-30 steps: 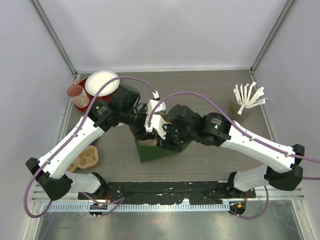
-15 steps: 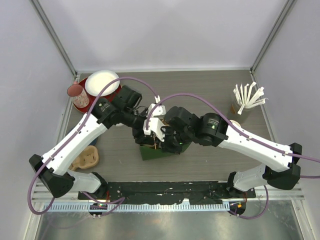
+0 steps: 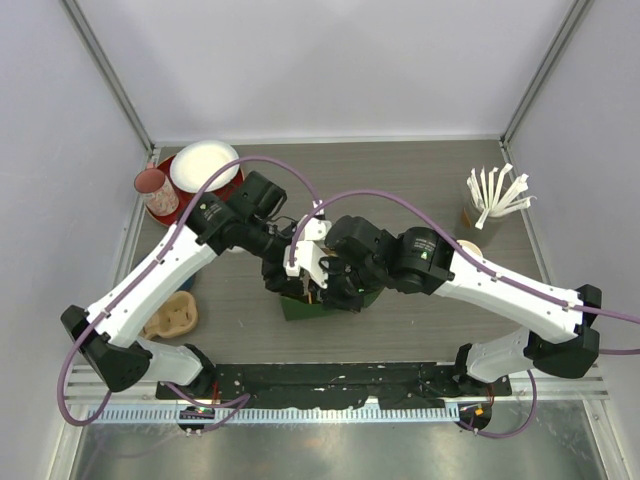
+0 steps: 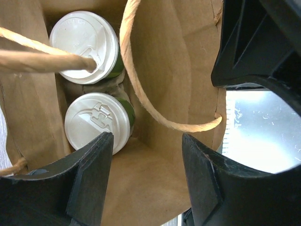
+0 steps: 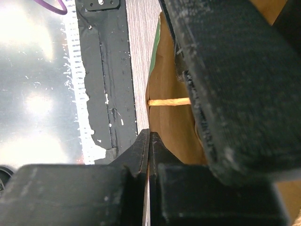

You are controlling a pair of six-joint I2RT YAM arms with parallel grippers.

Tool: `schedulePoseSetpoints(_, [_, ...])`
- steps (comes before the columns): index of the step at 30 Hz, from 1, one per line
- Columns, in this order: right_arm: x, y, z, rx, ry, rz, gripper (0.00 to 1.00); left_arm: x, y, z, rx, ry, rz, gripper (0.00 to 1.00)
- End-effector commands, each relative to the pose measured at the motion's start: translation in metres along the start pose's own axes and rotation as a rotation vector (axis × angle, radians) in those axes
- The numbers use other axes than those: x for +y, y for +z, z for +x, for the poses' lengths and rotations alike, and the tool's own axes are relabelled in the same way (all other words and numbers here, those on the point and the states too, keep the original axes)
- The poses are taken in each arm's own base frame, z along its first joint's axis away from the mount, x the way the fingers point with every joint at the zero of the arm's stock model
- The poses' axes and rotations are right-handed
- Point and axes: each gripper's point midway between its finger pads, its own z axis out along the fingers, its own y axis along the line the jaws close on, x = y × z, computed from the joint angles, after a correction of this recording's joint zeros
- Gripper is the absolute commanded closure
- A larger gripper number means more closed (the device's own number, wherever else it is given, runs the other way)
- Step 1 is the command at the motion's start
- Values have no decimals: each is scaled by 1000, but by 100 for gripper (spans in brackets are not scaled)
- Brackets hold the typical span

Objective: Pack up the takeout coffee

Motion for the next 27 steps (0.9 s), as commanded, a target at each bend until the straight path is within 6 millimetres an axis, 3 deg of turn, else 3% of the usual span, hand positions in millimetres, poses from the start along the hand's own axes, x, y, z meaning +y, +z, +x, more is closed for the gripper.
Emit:
schedulePoseSetpoints(1, [-37,-9,-47,-165,69,153,99,-41,-12,-13,-46,133,111,37])
schedulePoseSetpoints(9, [-35,-10,-44,-159,74,152,99,-54,-24,-28,-165,134,81,49])
schedulePoseSetpoints(13, [-35,-11,-42,-155,82,152,99,-40,-32,-45,-251,119,-35,52])
schedulePoseSetpoints(17, [-34,-9,-38,-147,88,146,99,-31,-35,-49,-294,99,-105,53])
schedulePoseSetpoints(27, [-32,-7,-32,-137,91,143,99,-24,-59,-69,-351,91,-191,52])
